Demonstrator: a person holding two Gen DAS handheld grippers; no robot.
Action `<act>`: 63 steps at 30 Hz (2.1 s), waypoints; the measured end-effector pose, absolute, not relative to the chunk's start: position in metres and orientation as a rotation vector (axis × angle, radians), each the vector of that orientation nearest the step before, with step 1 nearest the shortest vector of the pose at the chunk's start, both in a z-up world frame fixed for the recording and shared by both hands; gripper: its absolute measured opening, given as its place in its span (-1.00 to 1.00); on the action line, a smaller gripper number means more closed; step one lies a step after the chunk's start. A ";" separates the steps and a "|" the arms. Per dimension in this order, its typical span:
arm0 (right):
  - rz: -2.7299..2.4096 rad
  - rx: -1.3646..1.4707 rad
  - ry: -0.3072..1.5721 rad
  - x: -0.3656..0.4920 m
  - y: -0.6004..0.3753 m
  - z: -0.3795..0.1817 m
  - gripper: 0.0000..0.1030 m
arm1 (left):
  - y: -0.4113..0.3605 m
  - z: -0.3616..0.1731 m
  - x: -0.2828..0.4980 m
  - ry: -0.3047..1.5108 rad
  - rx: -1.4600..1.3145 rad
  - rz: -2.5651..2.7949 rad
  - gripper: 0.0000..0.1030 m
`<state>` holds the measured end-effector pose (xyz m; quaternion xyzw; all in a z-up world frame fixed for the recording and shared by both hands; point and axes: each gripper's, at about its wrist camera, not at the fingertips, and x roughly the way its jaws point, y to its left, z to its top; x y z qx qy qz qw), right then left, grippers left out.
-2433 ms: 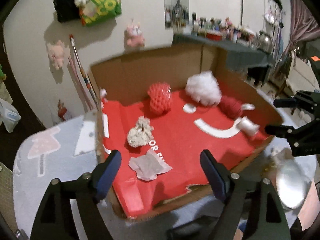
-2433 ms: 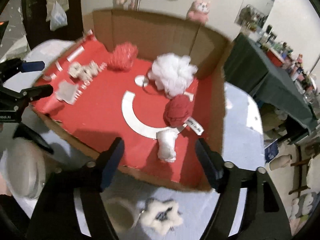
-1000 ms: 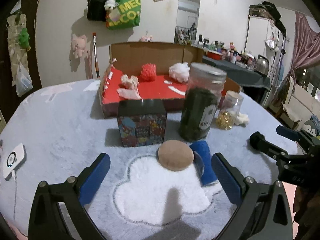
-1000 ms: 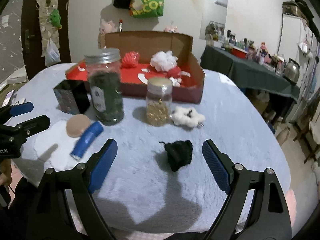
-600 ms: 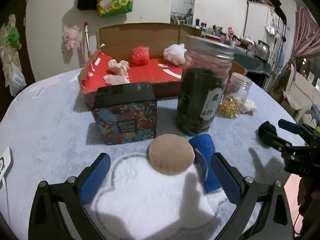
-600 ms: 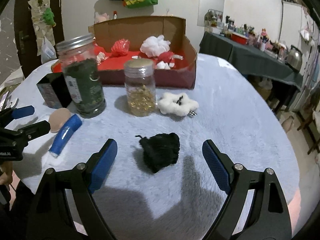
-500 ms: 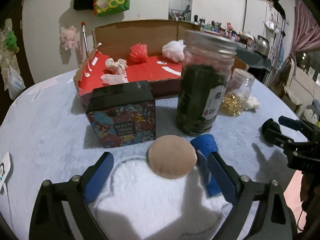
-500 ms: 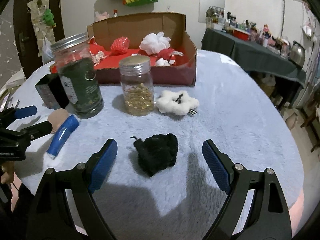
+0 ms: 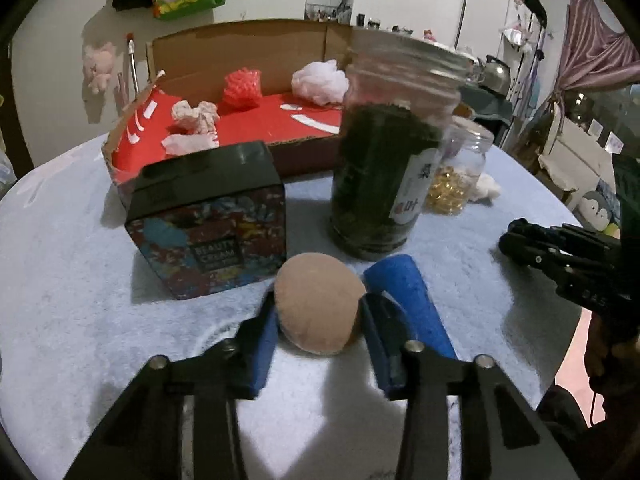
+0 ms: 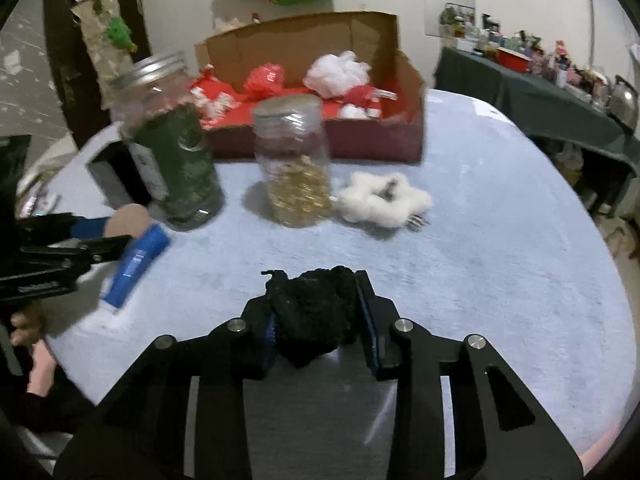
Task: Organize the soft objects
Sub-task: 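Grasp the black fluffy pom with the right tool while the left tool grasps the beige round sponge, then carry the black pom and beige sponge into the box and open both tools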
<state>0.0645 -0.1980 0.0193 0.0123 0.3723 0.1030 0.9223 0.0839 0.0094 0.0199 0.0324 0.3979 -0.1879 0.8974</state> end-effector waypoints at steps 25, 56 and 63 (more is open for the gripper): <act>0.380 0.039 0.702 0.073 -0.148 0.041 -0.45 | 0.009 0.041 0.078 0.830 -0.005 -0.548 -0.60; 0.202 -0.022 0.745 0.099 -0.233 0.046 -0.45 | 0.122 0.047 0.110 0.837 -0.025 -0.335 -0.60; 0.220 -0.129 0.752 0.117 -0.234 0.048 -0.45 | 0.125 0.055 0.128 0.834 0.014 -0.378 -0.60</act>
